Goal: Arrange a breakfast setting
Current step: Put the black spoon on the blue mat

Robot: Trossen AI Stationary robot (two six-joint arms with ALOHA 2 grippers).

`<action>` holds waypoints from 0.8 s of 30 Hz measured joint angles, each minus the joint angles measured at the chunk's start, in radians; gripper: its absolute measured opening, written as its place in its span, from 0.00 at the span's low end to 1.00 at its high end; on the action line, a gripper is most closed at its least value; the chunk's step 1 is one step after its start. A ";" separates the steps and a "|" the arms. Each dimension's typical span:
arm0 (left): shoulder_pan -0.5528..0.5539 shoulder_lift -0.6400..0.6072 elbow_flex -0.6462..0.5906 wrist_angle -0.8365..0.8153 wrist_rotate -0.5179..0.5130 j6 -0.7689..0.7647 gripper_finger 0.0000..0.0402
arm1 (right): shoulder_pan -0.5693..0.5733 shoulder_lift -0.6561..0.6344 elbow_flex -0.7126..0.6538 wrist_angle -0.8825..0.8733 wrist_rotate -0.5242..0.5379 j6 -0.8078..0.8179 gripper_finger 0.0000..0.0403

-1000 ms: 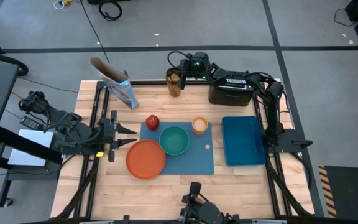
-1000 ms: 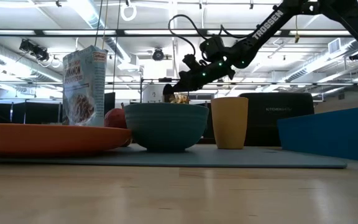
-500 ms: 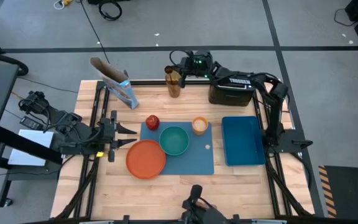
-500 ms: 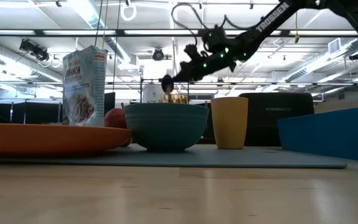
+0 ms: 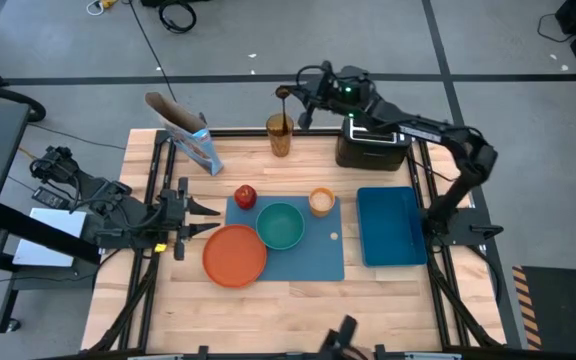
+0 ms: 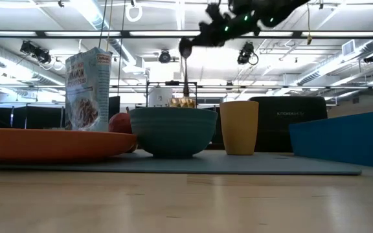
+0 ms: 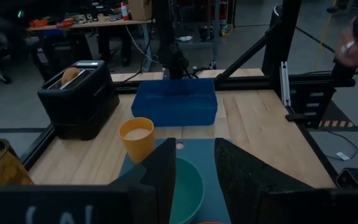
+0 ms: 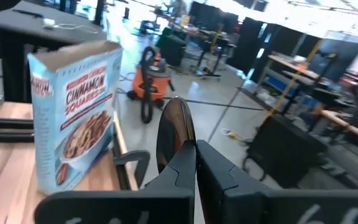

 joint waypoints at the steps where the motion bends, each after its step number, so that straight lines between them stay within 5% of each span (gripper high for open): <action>1: 0.000 0.000 0.000 0.004 0.000 0.000 0.29 | 0.006 -0.024 0.000 -0.022 0.022 0.004 0.02; 14: 0.000 0.000 0.000 0.049 0.000 0.009 0.29 | 0.090 -0.309 0.000 -0.334 0.083 0.373 0.02; 24: 0.000 0.000 0.000 0.057 0.000 0.035 0.29 | 0.294 -0.378 0.000 -0.688 0.079 0.747 0.02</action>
